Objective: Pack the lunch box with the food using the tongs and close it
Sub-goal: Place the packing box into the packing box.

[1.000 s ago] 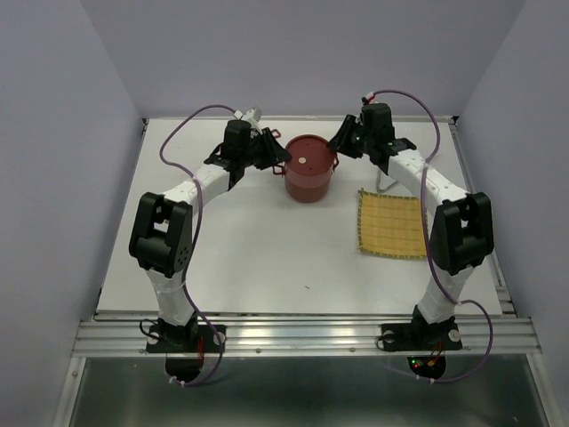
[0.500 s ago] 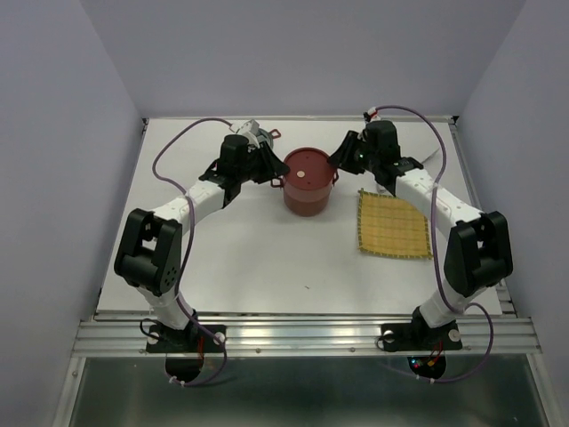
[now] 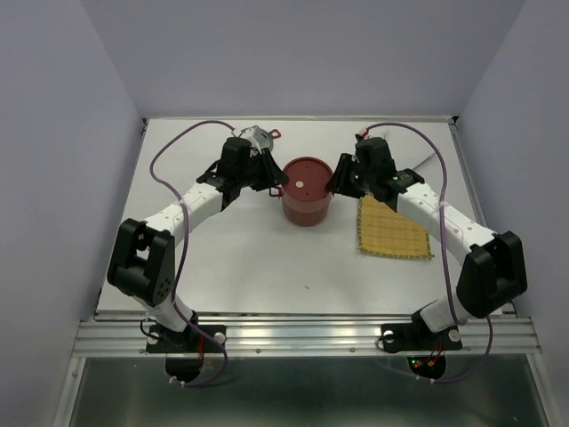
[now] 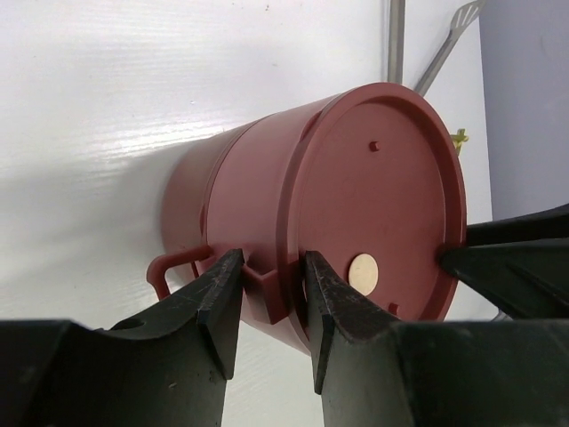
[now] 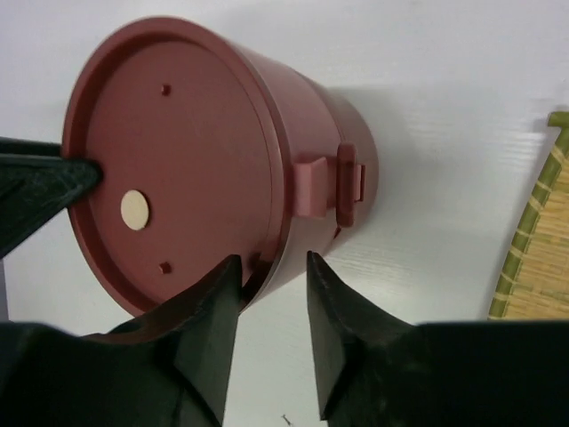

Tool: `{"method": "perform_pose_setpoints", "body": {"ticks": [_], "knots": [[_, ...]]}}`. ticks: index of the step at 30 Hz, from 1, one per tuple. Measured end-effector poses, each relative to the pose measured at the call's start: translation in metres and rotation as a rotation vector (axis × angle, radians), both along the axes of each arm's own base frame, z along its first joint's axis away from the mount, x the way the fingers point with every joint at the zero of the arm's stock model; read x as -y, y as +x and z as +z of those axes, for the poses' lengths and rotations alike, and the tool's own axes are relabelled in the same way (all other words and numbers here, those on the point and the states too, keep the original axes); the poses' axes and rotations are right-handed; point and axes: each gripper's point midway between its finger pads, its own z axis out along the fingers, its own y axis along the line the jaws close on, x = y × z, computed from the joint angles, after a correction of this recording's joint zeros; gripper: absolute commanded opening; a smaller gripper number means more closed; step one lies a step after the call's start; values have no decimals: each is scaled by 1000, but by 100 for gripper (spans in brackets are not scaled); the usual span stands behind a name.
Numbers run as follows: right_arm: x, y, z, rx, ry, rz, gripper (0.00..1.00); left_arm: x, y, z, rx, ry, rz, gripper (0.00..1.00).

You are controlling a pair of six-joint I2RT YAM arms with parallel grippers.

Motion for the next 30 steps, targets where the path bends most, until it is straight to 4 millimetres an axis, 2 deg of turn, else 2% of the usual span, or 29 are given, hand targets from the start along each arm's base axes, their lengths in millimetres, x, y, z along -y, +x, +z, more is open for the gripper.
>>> {"method": "perform_pose_setpoints", "body": {"ticks": [2,7,9,13,14,15,17,20,24,27,30], "knots": [[3,-3,-5,-29,-37,-12,52,0,-1,1,-4,13,-1,36],[13,1,1,-64,-123,-39,51,-3,-3,2,-6,56,1,54],[16,2,5,-64,-149,-43,47,-7,-3,1,-5,88,9,60],[21,5,26,-37,-201,-57,31,-13,-2,-1,-8,130,21,68],[20,7,34,-22,-208,-56,23,-15,-2,-1,-9,145,26,69],[17,10,42,-4,-210,-55,20,-16,-2,-1,-11,150,27,72],[13,14,55,23,-216,-48,11,-20,-2,-1,-17,174,34,72],[-1,19,65,49,-225,-20,4,-25,-3,1,-26,207,47,72],[-20,22,64,45,-249,23,1,-33,-6,3,-29,251,66,72],[-32,25,56,32,-266,52,1,-41,-11,4,-36,280,79,71],[-37,29,49,19,-278,65,1,-43,-12,7,-37,293,79,71]]}}
